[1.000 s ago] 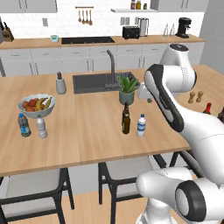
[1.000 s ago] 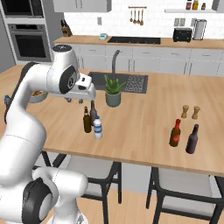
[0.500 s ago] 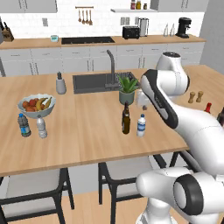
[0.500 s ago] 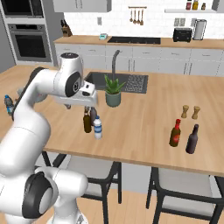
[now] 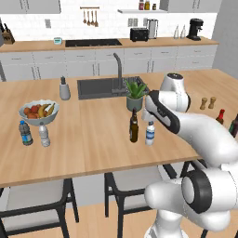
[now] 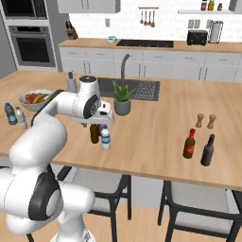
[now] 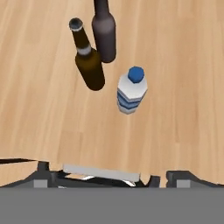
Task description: Move the plastic bottles in the middle to the plastics group, and the glass bottles in the middle to the glass group.
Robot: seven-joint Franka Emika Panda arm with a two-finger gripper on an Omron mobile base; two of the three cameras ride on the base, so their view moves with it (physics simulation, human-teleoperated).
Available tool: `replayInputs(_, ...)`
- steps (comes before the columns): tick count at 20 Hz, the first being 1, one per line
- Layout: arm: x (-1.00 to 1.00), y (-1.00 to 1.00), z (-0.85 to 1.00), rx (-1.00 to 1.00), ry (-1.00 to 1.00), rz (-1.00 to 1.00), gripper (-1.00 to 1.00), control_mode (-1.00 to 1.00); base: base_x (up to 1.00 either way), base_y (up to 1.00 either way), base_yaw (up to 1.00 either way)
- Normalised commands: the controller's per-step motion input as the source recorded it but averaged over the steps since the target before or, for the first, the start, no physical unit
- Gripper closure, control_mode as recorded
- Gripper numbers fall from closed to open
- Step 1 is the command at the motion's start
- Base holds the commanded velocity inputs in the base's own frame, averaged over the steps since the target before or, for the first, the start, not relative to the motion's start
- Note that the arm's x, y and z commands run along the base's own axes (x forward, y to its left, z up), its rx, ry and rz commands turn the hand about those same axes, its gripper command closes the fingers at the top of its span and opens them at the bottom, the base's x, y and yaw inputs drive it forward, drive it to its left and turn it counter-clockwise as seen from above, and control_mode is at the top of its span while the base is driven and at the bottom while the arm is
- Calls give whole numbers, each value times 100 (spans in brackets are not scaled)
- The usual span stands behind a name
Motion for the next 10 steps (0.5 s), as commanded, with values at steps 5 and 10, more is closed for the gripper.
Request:
replayInputs(5, 50, -10, -17, -1, 0, 8, -100, -100, 0, 0, 0)
replayInputs(10, 36, -1, -2, -10, 0, 4, -100, -100, 0, 0, 0)
